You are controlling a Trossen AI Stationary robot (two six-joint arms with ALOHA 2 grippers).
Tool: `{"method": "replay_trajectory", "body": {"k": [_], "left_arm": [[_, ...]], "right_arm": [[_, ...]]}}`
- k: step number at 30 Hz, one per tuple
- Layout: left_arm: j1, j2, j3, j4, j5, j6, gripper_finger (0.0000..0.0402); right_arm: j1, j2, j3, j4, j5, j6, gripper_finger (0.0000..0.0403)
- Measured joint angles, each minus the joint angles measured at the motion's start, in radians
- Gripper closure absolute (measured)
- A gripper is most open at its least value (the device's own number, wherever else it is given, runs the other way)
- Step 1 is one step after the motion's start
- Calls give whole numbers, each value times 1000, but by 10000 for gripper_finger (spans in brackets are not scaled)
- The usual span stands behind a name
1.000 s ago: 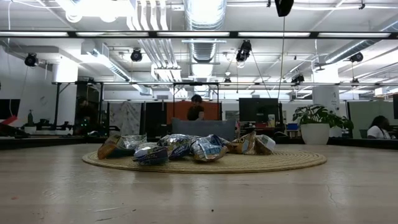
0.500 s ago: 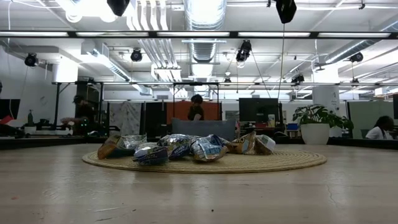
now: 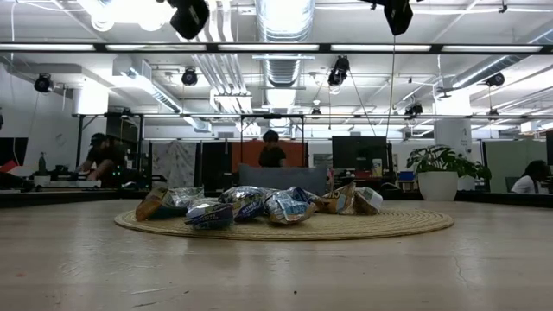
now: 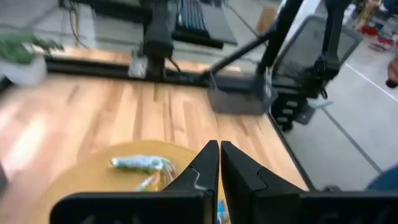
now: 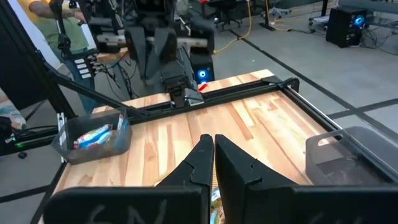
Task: Pick and place Granola Bars by type
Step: Put the blue granola bar into the top black bin
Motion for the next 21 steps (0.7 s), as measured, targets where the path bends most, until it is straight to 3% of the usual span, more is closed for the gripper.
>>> {"method": "replay_trajectory", "body": {"k": [11,21], "left_arm": [[1,86,13,-4,0,-2,402],[1,88,14,-3,0,-3,402]], "right_arm": [[0,0,0,0,-1,52,394],[0,0,0,0,-1,51,394]]}}
